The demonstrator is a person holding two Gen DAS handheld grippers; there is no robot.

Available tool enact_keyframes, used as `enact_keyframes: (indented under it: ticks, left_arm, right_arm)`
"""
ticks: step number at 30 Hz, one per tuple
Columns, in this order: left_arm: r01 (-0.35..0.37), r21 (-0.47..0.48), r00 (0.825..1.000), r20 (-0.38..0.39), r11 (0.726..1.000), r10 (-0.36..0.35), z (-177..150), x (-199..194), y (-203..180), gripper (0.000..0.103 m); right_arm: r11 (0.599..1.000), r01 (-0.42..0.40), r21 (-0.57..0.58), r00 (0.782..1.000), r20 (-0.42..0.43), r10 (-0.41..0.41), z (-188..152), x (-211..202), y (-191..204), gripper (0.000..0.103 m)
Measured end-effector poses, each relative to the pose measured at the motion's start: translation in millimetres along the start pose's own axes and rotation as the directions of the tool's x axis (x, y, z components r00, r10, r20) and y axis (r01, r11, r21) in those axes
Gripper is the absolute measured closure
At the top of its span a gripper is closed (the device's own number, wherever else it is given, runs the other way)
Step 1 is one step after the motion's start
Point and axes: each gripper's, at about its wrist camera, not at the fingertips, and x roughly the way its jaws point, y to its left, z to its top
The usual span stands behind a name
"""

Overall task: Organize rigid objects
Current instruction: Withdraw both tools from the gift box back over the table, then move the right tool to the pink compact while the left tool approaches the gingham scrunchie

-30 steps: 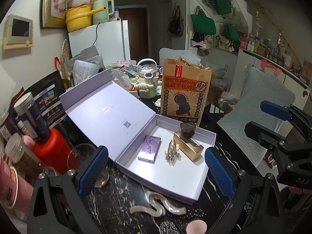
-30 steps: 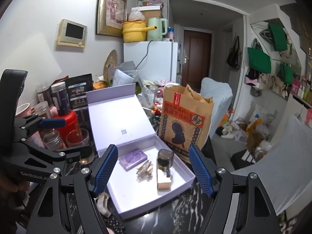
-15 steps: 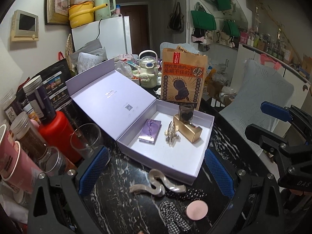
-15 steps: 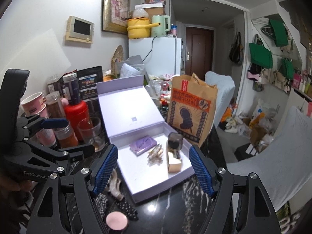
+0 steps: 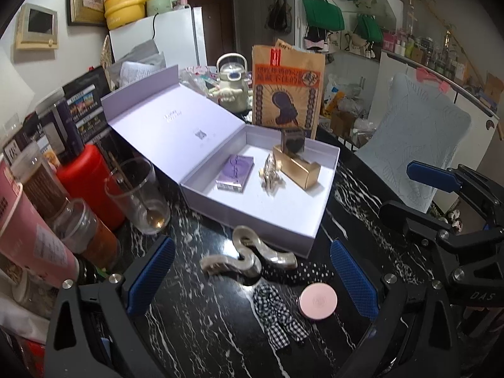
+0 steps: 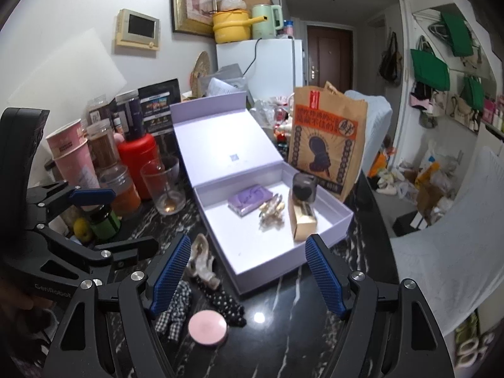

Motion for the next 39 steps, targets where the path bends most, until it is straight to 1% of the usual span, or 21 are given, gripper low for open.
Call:
enact_keyframes:
  ticks: [4, 7, 15, 23, 28, 33, 37, 39]
  left_arm:
    - [0.02, -0.016, 0.999, -0.037, 1.0, -0.021, -10, 8, 2, 0.002]
    - [0.024, -0.028, 0.998, -0.062, 0.999, -0.026, -18, 15, 4, 0.002]
    - [0.036, -0.054, 0.993, -0.114, 0.998, -0.042, -39, 28, 9, 0.002]
    - [0.053, -0.086, 0.985, -0.158, 0.995, -0.067, -60, 38, 13, 0.002]
    - [0.08, -0.127, 0.979, -0.178, 0.989, -0.102, -74, 45, 18, 0.002]
    - [0.072, -0.152, 0.971, -0.214, 0.986, -0.104, -87, 53, 23, 0.002]
    - [0.064, -0.188, 0.966, -0.233, 0.98, -0.108, -97, 59, 29, 0.002]
    - [0.074, -0.206, 0.961, -0.245, 0.976, -0.125, -101, 62, 32, 0.002]
  right_arm:
    - [1.0, -0.021, 0.004, 1.0, -0.002, 0.021, -10, 1, 3, 0.027]
    - [1.0, -0.019, 0.003, 1.0, -0.002, 0.019, -17, 1, 4, 0.027]
    - [1.0, -0.019, 0.008, 0.999, -0.035, 0.019, -41, 7, 10, 0.027]
    - [0.998, -0.047, 0.052, 0.994, -0.093, 0.052, -63, 20, 8, 0.027]
    - [0.996, -0.057, 0.068, 0.99, -0.129, 0.065, -76, 30, 10, 0.027]
    - [0.997, -0.039, 0.067, 0.984, -0.169, 0.05, -87, 40, 12, 0.027]
    - [0.995, -0.052, 0.084, 0.977, -0.204, 0.068, -96, 50, 13, 0.027]
    - [0.995, -0.056, 0.084, 0.972, -0.223, 0.073, -99, 57, 14, 0.027]
